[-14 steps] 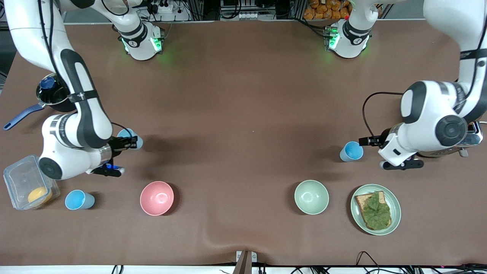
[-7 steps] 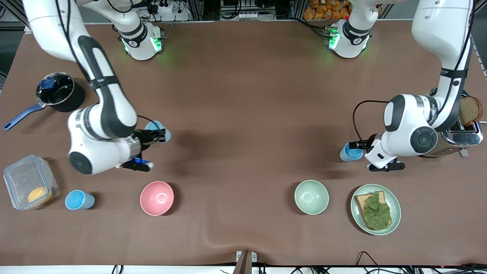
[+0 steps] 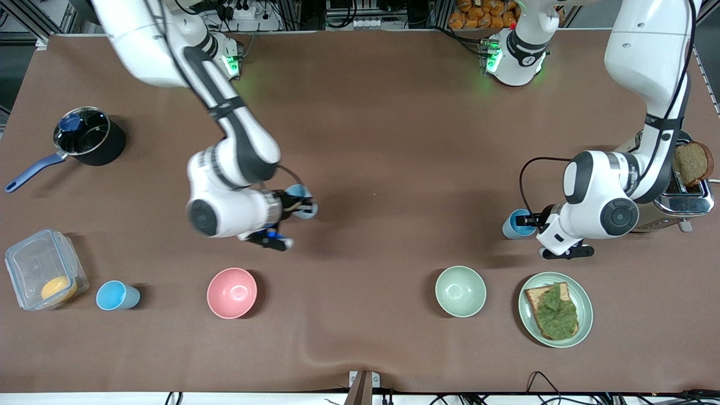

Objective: Stack blue cups with both arms
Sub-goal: 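Carry both held blue cups toward the table center with both grippers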

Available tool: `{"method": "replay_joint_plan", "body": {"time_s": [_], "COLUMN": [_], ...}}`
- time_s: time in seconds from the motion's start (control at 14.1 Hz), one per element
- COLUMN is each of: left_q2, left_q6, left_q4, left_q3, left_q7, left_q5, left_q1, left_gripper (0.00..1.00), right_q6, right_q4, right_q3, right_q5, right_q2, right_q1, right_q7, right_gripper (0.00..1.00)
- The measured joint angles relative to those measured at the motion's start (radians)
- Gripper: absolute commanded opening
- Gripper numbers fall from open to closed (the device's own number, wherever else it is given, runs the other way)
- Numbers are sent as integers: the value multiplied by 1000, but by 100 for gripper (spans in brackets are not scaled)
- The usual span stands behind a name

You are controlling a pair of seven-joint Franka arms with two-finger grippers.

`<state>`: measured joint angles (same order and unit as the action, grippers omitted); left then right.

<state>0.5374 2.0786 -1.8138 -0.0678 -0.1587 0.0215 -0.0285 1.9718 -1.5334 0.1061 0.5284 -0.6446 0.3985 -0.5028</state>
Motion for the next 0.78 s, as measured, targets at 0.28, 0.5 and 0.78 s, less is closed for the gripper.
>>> {"method": "replay_joint_plan", "body": {"time_s": [0.28,0.5,0.78], "left_q2": [7,-17,-26], "left_q6": [-1,-3,-3], "left_q4": [4,-21,-34], "left_q3": [-5,-38,-60], "left_q7": [-24,-77,-113], "left_q5": [0,0,0], "left_q1": [-2,-7,-13], "left_gripper": [0,0,0], "right_q6": [116,118,118], "right_q4": [-1,-1,-2], "right_q3": [0,0,0], "right_q5": [10,12,12], "right_q2": [-44,-48,-60], "right_q1": [100,108,130], "right_q7": [-75,-77,-77], "right_gripper": [0,0,100]}}
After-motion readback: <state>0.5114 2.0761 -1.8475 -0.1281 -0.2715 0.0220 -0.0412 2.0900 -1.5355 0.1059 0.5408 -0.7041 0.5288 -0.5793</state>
